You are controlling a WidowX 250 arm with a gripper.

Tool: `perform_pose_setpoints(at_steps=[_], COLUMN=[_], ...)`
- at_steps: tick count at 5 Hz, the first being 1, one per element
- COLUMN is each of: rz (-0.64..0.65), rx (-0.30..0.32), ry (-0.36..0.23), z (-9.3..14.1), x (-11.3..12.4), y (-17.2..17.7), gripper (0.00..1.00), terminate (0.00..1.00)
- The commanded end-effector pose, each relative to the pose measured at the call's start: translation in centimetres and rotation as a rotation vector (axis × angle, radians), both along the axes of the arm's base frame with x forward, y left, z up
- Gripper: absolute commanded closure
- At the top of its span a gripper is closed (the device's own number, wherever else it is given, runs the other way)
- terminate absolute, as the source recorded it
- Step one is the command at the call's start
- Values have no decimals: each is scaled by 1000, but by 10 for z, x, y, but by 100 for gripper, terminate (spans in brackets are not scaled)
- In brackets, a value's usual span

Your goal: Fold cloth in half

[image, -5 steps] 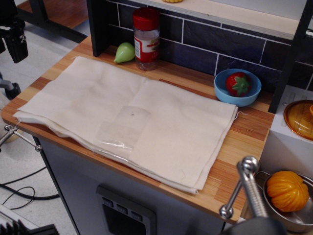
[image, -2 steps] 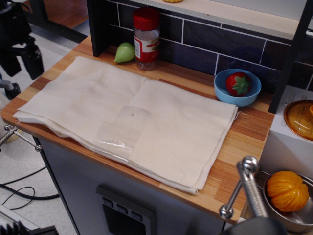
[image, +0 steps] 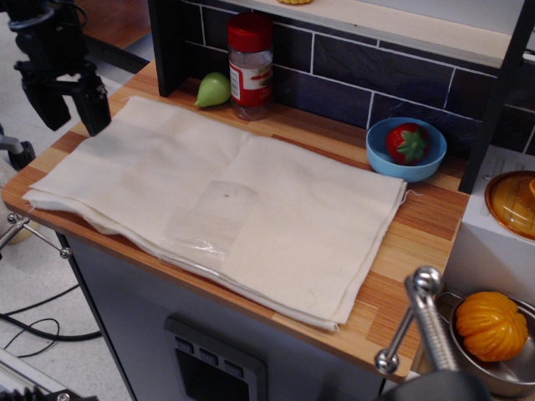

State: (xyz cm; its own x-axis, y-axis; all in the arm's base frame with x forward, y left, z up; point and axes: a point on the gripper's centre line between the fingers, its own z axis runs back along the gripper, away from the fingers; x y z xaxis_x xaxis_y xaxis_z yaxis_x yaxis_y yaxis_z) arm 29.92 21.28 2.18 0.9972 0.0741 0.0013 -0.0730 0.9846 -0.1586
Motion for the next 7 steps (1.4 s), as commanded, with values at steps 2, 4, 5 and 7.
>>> perform_pose_setpoints(at_steps=[2,4,5,7], rz=[-47,-36,-15,14], rx=[108,104,95,-4], ry=[-89,-116,-115,-136], z=[-5,-11,-9,37], x=[2,6,10,15], y=[3,2,-6,-23], gripper=[0,100,100,100], terminate=[0,0,0,0])
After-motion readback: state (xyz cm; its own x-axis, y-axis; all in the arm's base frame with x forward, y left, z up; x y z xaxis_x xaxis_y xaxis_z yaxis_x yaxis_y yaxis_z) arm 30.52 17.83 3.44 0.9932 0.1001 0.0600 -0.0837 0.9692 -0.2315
